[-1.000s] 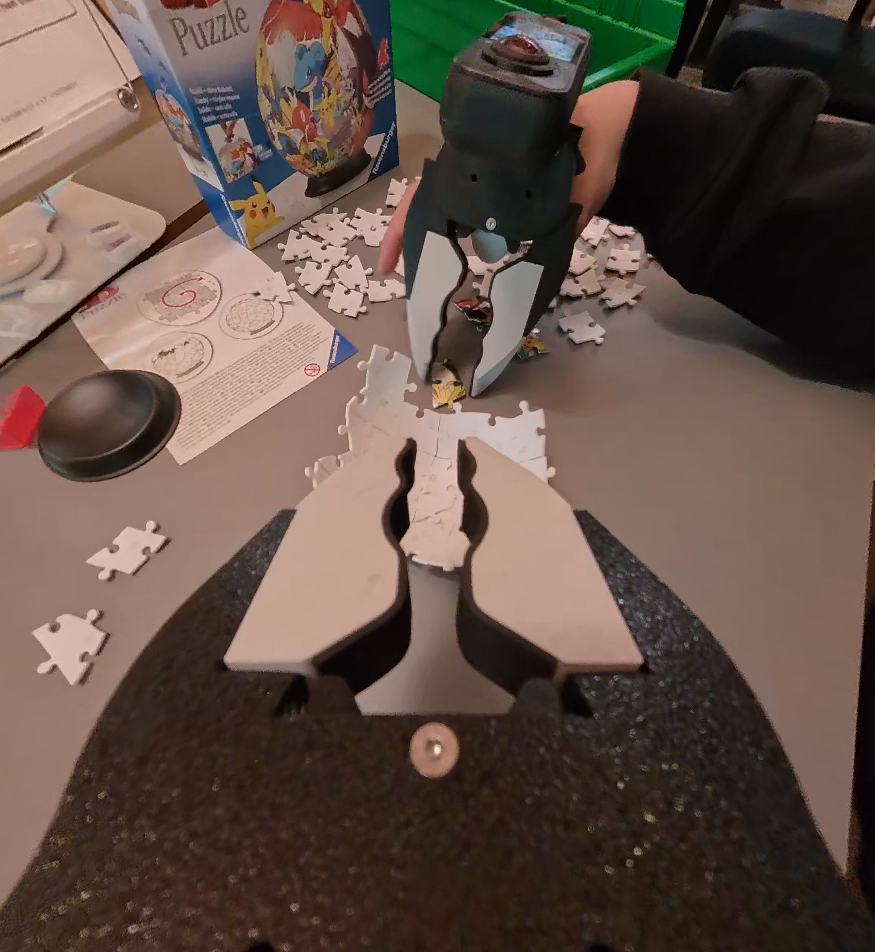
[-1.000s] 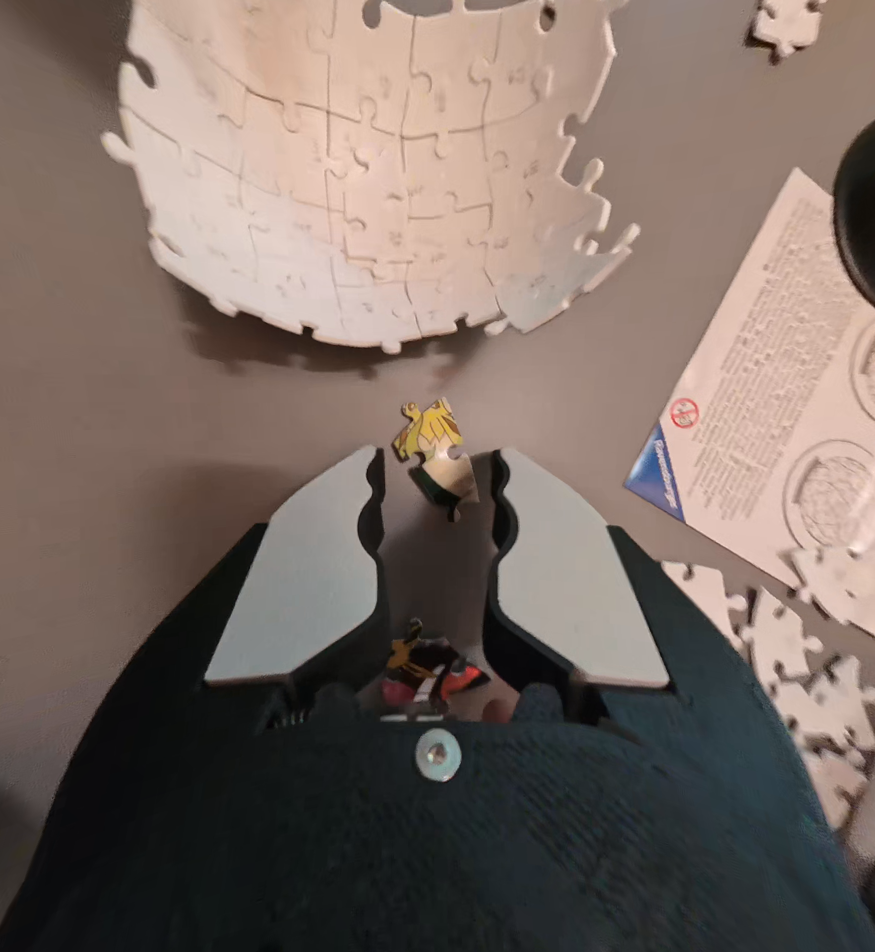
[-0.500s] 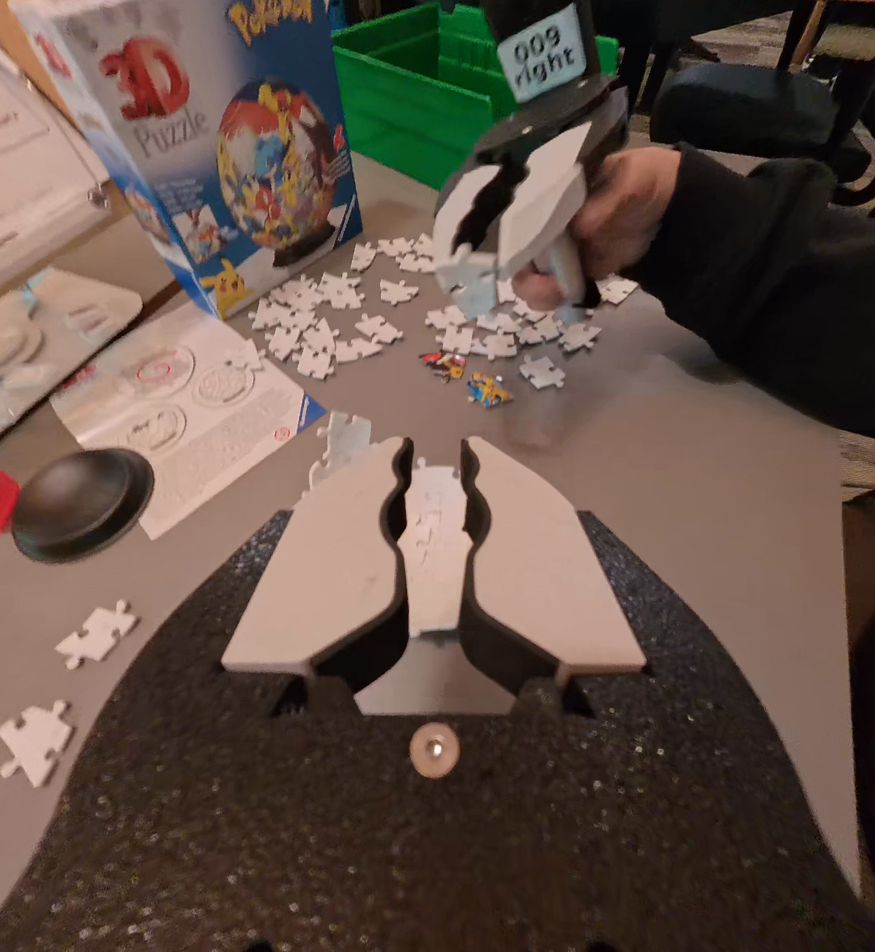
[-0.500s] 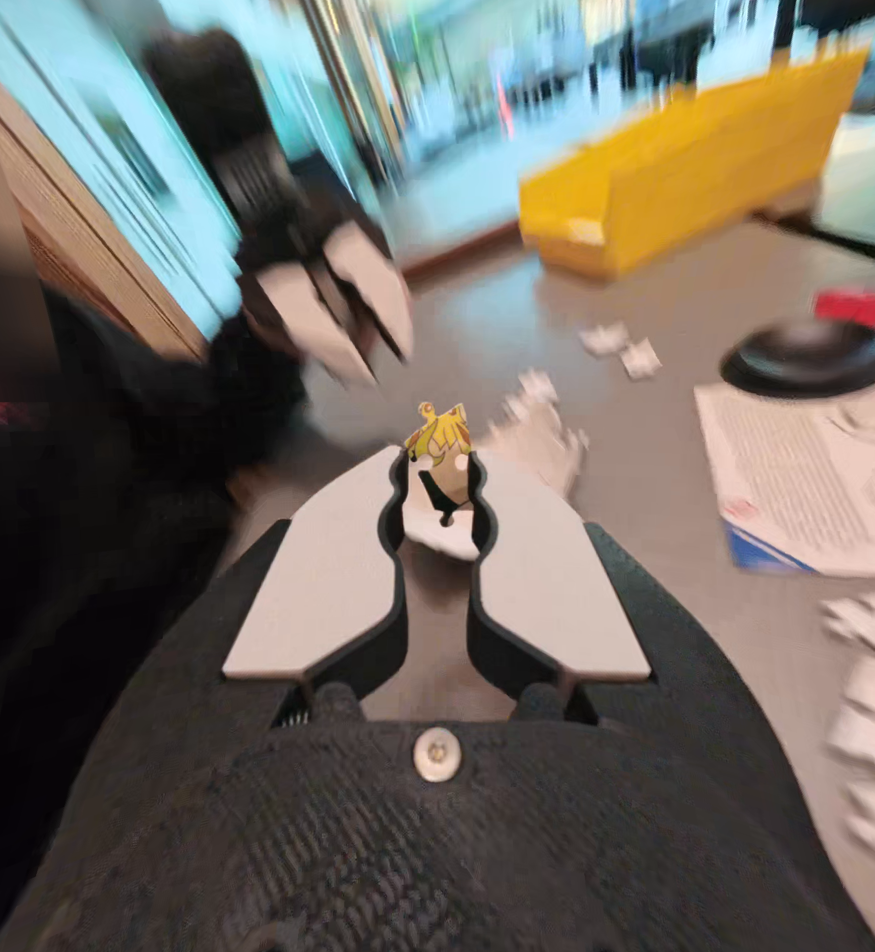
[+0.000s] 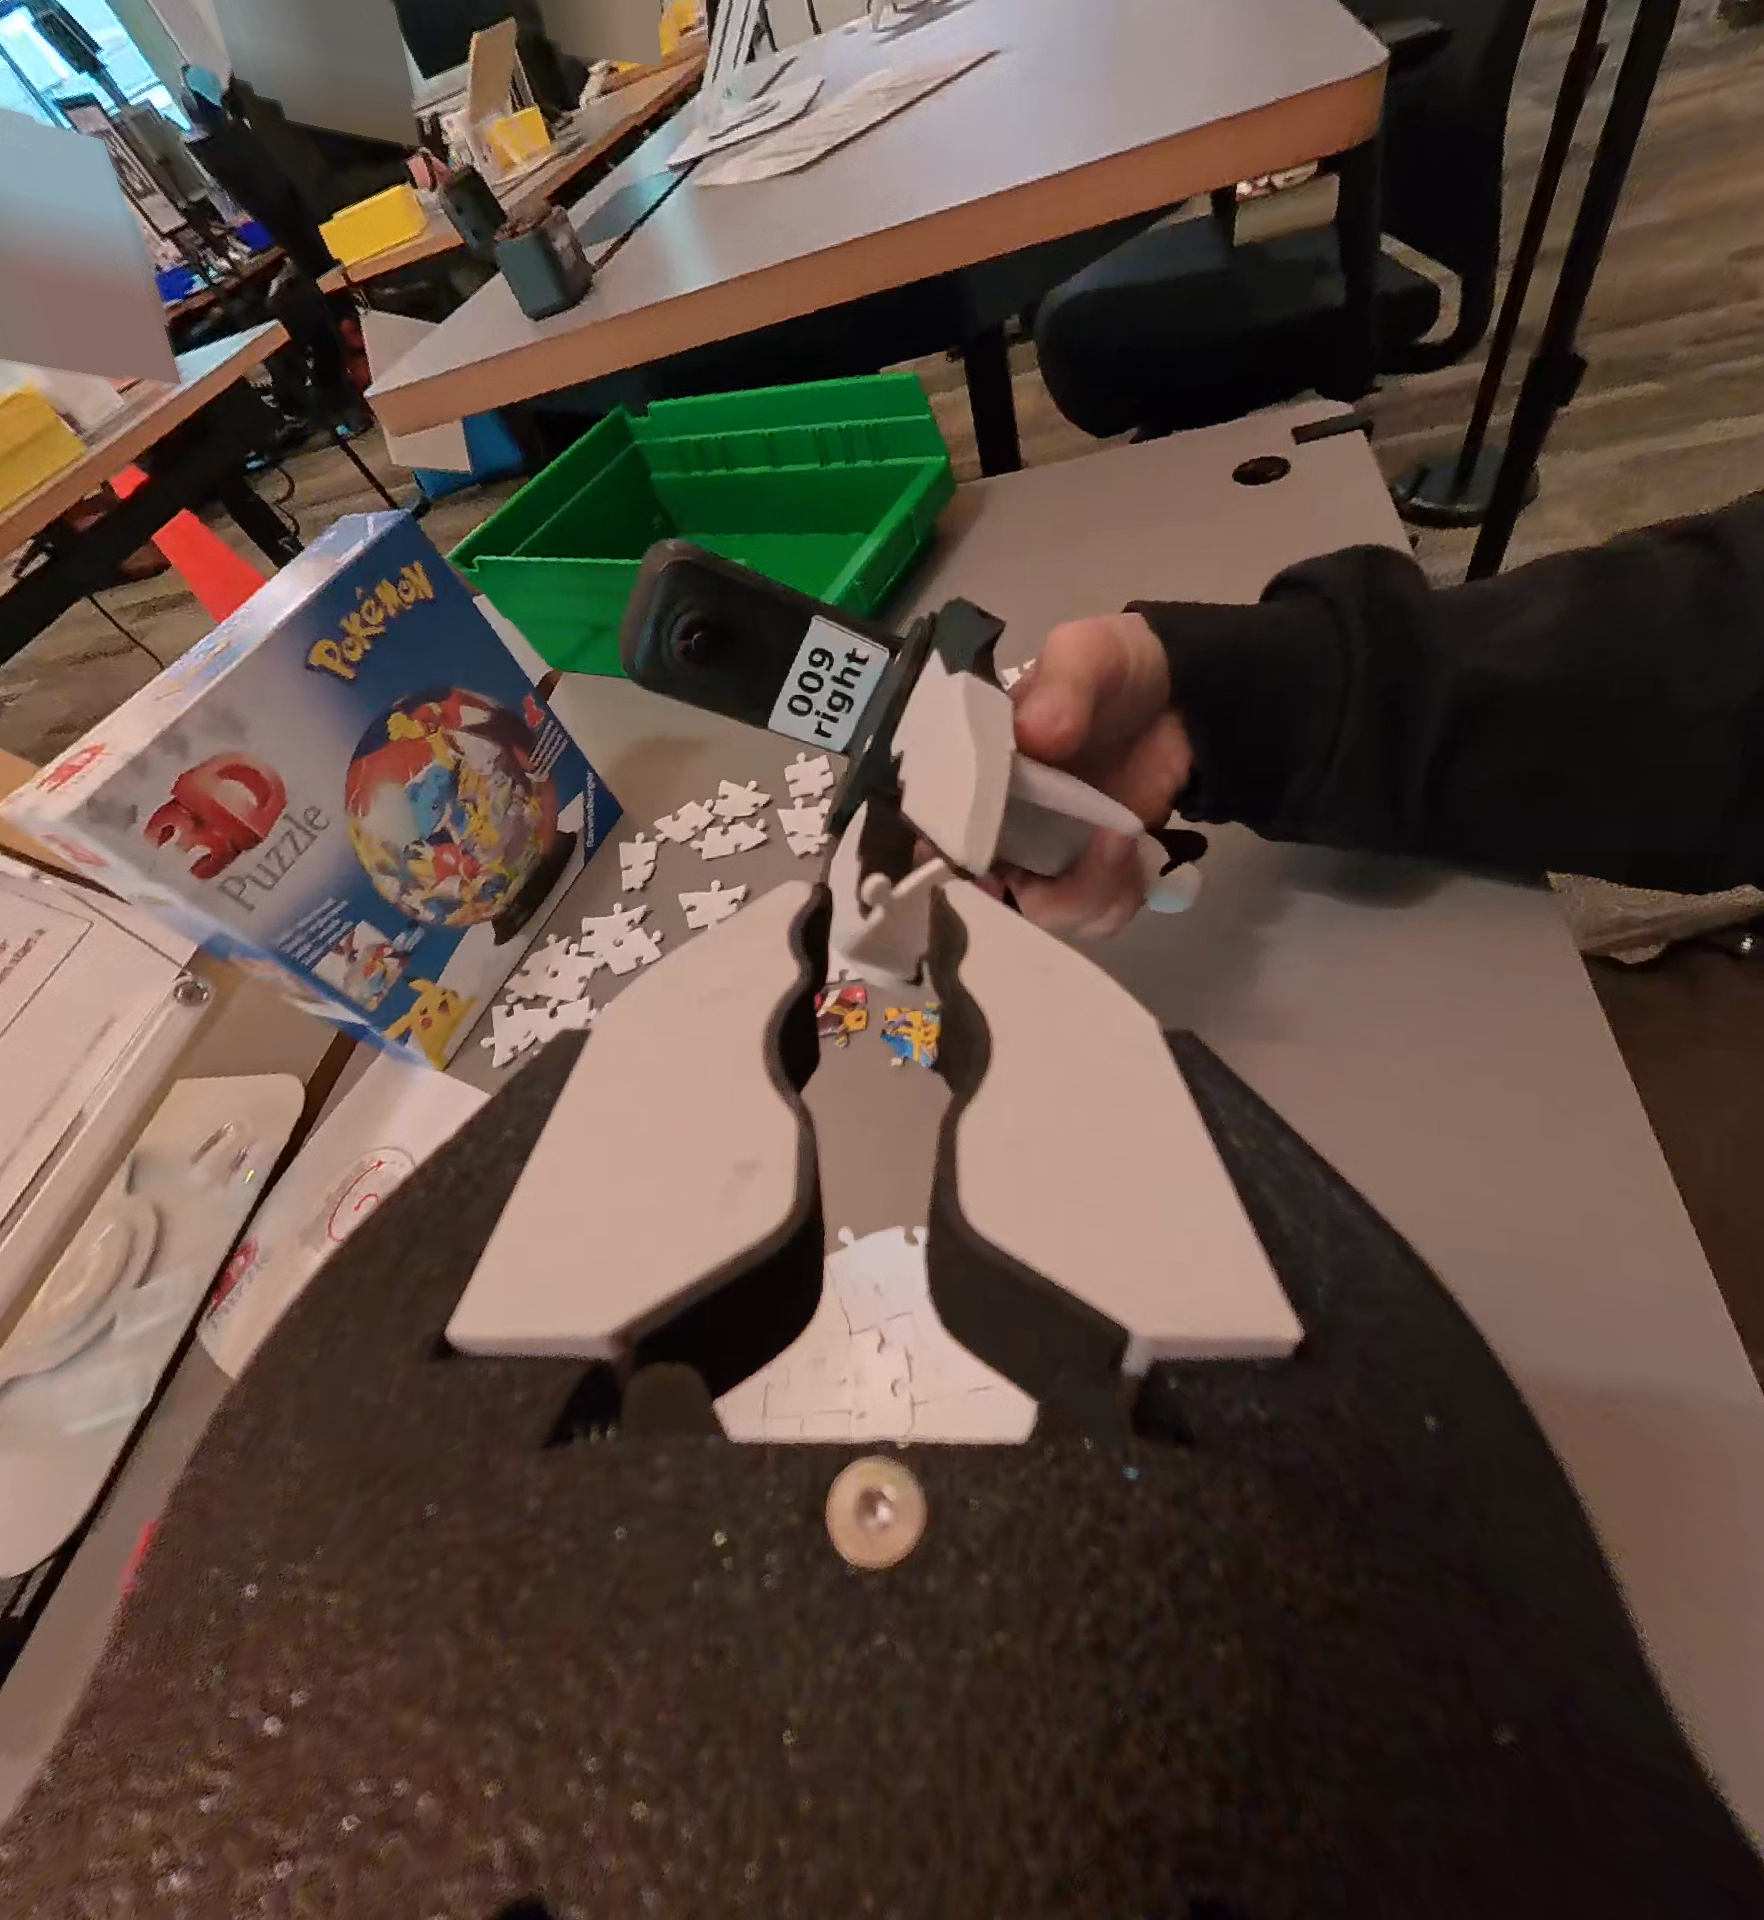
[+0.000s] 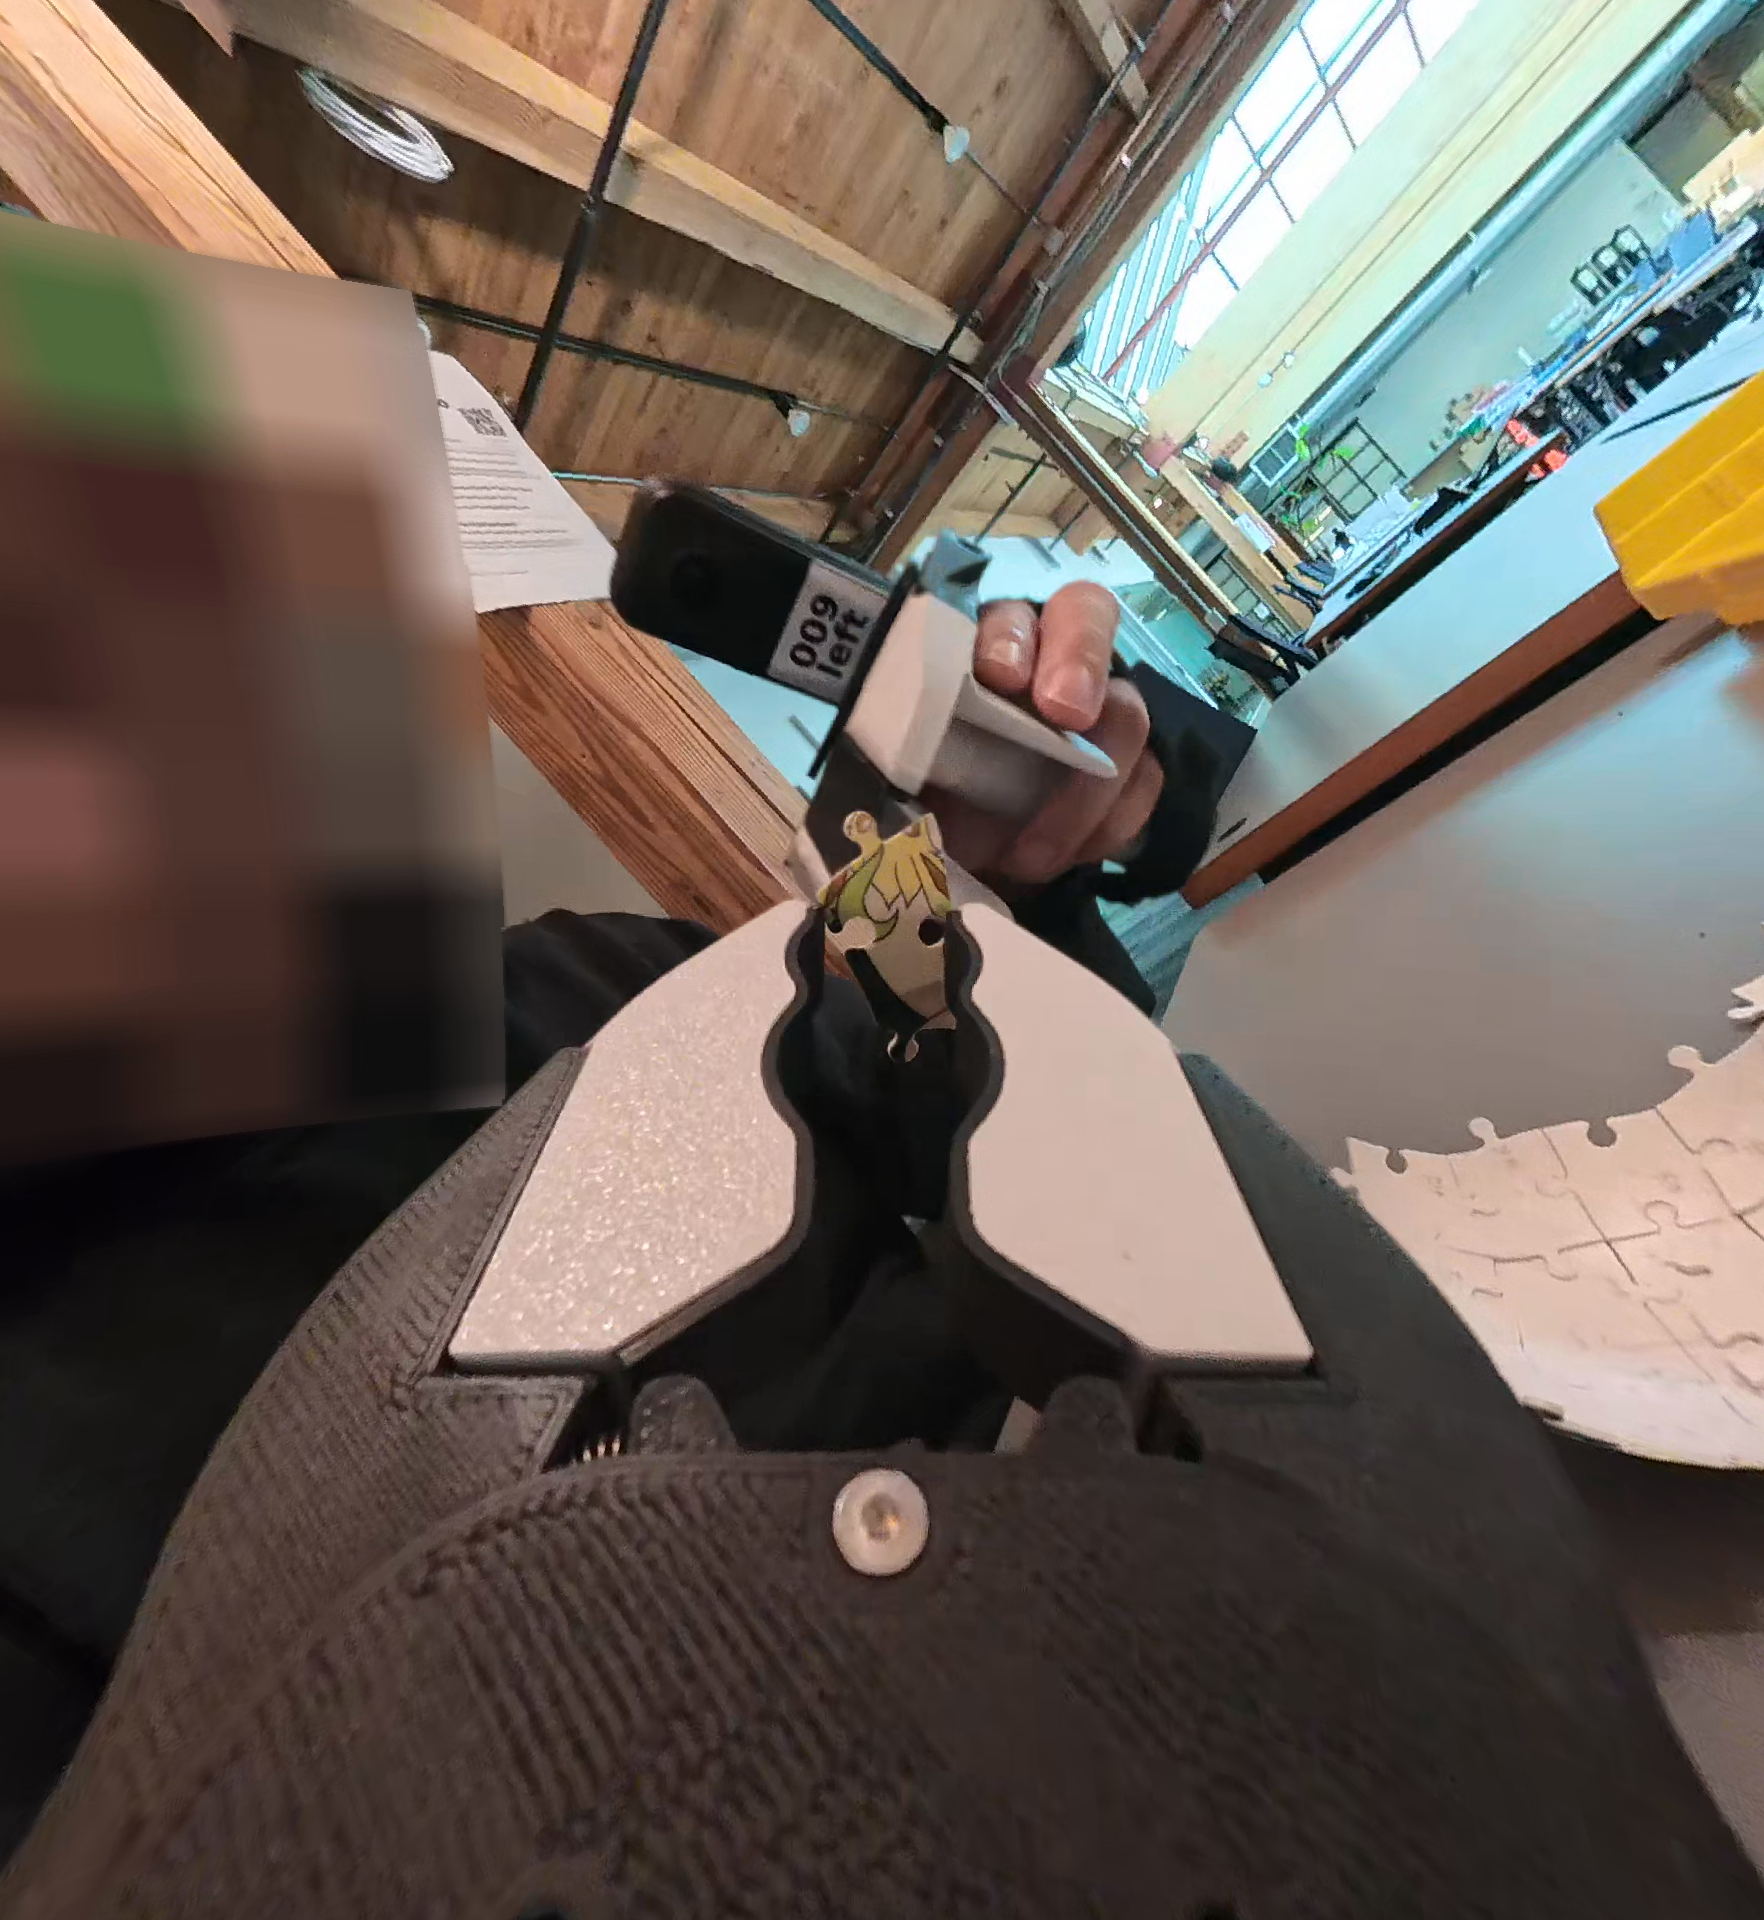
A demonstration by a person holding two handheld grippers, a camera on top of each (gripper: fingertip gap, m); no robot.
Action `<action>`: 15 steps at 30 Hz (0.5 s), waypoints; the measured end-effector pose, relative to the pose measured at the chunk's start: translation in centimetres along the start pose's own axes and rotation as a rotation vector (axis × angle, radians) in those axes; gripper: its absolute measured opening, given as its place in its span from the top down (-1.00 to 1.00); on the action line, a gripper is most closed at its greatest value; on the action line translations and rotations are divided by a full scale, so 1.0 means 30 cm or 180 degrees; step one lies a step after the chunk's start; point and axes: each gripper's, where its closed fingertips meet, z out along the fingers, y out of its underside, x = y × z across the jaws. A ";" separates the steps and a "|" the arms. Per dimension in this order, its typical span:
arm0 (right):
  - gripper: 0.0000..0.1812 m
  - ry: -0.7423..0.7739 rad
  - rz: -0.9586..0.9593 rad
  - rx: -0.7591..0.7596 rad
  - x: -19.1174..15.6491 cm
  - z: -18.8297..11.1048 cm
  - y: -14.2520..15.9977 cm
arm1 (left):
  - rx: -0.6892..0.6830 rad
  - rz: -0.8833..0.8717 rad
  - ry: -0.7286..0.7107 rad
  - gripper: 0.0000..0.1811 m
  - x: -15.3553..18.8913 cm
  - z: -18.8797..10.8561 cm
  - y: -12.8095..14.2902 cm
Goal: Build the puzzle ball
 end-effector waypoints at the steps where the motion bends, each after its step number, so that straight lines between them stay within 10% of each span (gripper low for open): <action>1: 0.76 -0.0004 0.0026 -0.0035 0.001 0.003 0.008 | -0.0041 0.0018 0.0011 0.86 -0.001 0.004 0.003; 15: 1.00 0.0035 -0.0158 0.0183 -0.020 -0.020 -0.042 | 0.0062 -0.0488 0.0355 1.00 0.070 0.128 0.038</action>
